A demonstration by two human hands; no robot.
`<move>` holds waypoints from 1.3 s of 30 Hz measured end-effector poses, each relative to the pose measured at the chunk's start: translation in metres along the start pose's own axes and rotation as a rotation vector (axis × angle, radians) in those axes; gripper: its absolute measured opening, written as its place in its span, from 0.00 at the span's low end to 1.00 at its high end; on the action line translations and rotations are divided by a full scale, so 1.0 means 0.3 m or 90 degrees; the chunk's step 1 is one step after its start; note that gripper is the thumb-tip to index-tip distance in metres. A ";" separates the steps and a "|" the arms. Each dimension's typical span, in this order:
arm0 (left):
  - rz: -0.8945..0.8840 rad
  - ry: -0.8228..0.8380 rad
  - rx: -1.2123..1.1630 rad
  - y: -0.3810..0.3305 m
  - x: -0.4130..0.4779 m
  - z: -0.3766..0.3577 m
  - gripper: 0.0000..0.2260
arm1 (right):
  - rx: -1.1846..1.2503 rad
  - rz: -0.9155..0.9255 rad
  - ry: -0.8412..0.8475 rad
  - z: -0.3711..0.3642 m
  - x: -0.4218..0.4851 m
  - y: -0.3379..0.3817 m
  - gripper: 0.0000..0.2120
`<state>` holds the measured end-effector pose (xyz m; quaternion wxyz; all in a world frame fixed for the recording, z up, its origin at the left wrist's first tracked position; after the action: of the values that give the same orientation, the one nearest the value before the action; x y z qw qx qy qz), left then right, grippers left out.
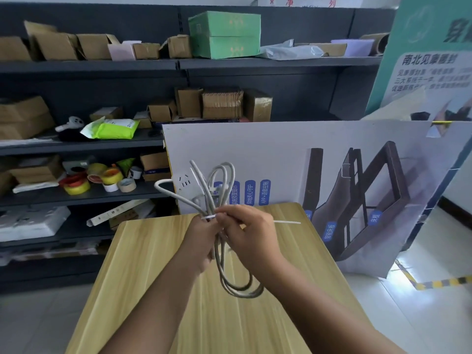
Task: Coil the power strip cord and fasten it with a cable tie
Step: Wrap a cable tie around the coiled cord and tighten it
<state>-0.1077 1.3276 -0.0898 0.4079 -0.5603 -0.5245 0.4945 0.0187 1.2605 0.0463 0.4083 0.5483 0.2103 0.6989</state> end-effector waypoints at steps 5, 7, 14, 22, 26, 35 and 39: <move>-0.048 0.100 -0.102 -0.144 -0.120 -0.095 0.01 | 0.021 -0.082 -0.072 0.091 -0.031 -0.039 0.04; -0.067 0.116 -0.116 -0.183 -0.149 -0.113 0.03 | 0.030 -0.104 -0.103 0.124 -0.039 -0.051 0.04; -0.131 0.159 -0.108 -0.243 -0.185 -0.125 0.05 | 0.081 -0.197 -0.028 0.102 -0.065 -0.135 0.06; -0.050 0.116 -0.209 -0.226 -0.185 -0.130 0.05 | 0.522 -0.516 -0.040 0.056 -0.114 -0.259 0.20; -0.001 0.121 -0.251 -0.213 -0.196 -0.137 0.07 | 0.884 -0.595 0.008 0.033 -0.099 -0.245 0.24; 0.034 0.165 -0.283 -0.205 -0.229 -0.175 0.08 | 1.184 -0.406 0.171 0.040 -0.075 -0.148 0.33; 0.045 0.174 -0.295 -0.200 -0.233 -0.180 0.14 | 1.247 -0.432 0.164 0.022 -0.088 -0.151 0.17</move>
<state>-0.0630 1.2687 -0.0129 0.3181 -0.7183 -0.5439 0.2950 0.0419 1.2646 -0.0010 -0.0654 0.4731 0.8697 0.1245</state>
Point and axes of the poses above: each hand's wrist, its own x-axis towards the middle knuckle, its own z-axis out of the back of the hand, y = z × x, the point moved 9 cm from there along x, towards the middle knuckle, and after that the axes turned 2 degrees about -z, right-handed, at the moved point
